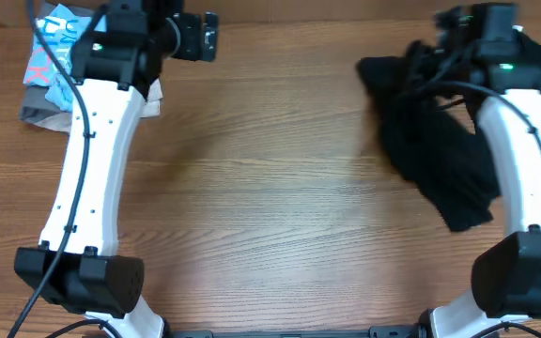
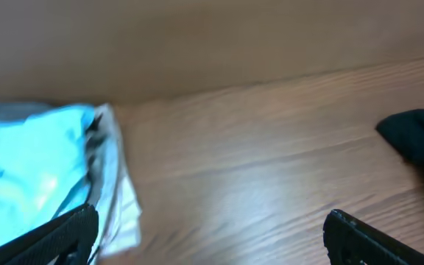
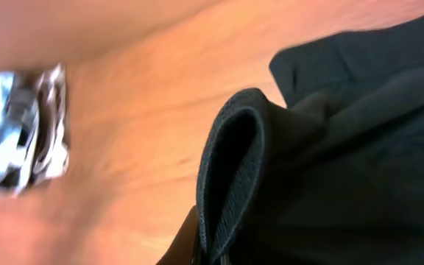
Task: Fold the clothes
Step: 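Drag the black t-shirt leftward toward the table center with the right gripper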
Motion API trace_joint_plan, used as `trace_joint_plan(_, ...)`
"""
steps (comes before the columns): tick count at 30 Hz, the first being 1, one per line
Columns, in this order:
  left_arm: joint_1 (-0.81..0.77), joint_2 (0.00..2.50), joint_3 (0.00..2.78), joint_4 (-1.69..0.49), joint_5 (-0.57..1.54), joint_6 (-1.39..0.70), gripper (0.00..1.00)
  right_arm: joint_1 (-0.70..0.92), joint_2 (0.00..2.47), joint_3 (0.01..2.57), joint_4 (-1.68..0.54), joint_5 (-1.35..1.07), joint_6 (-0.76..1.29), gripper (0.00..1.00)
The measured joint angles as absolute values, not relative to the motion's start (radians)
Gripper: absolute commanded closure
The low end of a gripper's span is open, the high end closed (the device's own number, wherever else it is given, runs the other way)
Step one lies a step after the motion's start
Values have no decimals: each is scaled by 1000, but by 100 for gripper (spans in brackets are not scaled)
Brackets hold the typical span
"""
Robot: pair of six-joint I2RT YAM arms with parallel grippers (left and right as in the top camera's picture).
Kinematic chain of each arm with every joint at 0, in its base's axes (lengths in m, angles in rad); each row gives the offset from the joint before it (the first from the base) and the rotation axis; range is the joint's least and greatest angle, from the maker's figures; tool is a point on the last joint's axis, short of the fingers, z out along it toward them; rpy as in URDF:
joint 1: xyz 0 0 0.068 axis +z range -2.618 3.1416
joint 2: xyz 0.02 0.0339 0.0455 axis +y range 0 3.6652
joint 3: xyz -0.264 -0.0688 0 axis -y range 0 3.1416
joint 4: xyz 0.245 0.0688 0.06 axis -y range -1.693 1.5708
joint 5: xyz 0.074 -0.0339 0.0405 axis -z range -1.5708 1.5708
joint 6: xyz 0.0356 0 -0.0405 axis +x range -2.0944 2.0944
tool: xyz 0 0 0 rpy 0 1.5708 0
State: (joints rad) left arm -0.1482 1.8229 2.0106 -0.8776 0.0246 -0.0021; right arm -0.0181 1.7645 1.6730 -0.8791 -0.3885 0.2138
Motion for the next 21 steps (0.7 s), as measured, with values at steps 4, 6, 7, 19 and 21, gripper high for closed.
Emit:
trace_joint_plan(4, -80, 1823, 2011, -926, 25, -22, 0, 116, 1765, 1673, -909, -408, 201, 96)
trace_joint_plan(6, -57, 1823, 2011, -938, 25, -31, 0, 153, 1765, 1673, -918, -417, 194, 96)
trace_joint_plan(7, -38, 1823, 2011, -950, 25, -41, 0, 192, 1764, 1674, -935, -427, 184, 96)
trace_joint_plan(19, 46, 1823, 2011, -1005, 51, -73, 0, 266, 1621, 1763, -1158, -387, 86, 65)
trace_joint_plan(21, 46, 1823, 2011, -1025, 64, -72, 1, 266, 1621, 1764, -1178, -360, 84, 56)
